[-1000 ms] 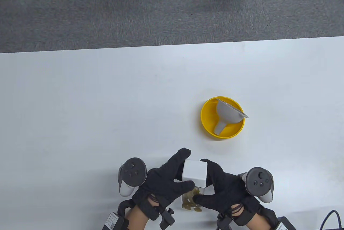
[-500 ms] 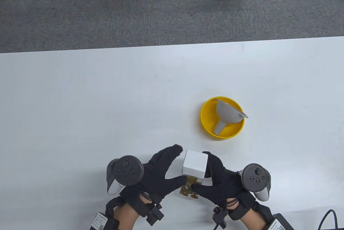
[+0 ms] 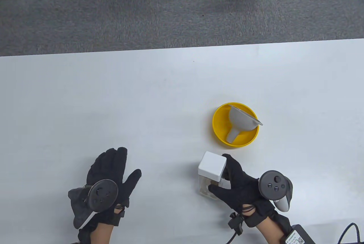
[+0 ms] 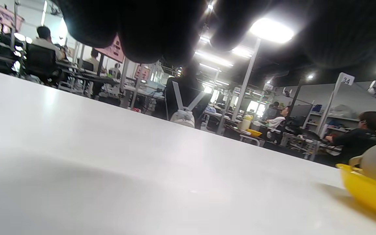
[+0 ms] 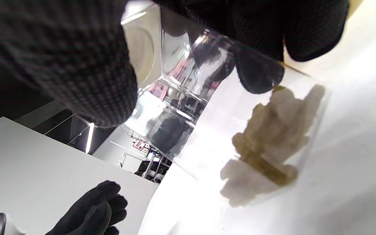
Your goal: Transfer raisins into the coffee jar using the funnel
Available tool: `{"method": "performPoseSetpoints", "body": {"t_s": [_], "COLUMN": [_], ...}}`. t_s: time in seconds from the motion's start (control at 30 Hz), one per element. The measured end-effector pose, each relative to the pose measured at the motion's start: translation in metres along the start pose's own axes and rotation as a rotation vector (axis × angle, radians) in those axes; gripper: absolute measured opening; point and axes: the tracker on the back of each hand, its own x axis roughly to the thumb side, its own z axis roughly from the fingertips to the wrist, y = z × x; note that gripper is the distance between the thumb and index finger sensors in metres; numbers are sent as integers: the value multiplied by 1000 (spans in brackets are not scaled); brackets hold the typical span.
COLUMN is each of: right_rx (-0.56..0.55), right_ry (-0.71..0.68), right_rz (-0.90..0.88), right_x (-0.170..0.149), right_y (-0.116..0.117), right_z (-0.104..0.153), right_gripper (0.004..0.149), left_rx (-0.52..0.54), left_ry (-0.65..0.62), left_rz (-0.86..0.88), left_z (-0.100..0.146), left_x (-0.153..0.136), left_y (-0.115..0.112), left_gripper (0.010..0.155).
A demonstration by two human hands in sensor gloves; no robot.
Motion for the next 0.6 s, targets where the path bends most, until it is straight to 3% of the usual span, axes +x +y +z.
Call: {"method": "performPoseSetpoints", "body": {"t_s": [0.23, 0.47, 0.6], "right_rx": [9, 11, 95], "right_ry": [26, 101, 135], "right_rz": [56, -17, -60], "right_x": [-10, -19, -16], "right_y": [1, -2, 7], "right_z": [-3, -9, -25], "right_gripper": [94, 90, 88], "left_rx": [27, -13, -36], "left_ry": [22, 9, -1], "left_rz": [-194, -328, -334], "left_z": [-1, -1, 0], "left_x": [-2, -3, -1], "left_y": [-14, -24, -22], "left_gripper": [79, 78, 78]}}
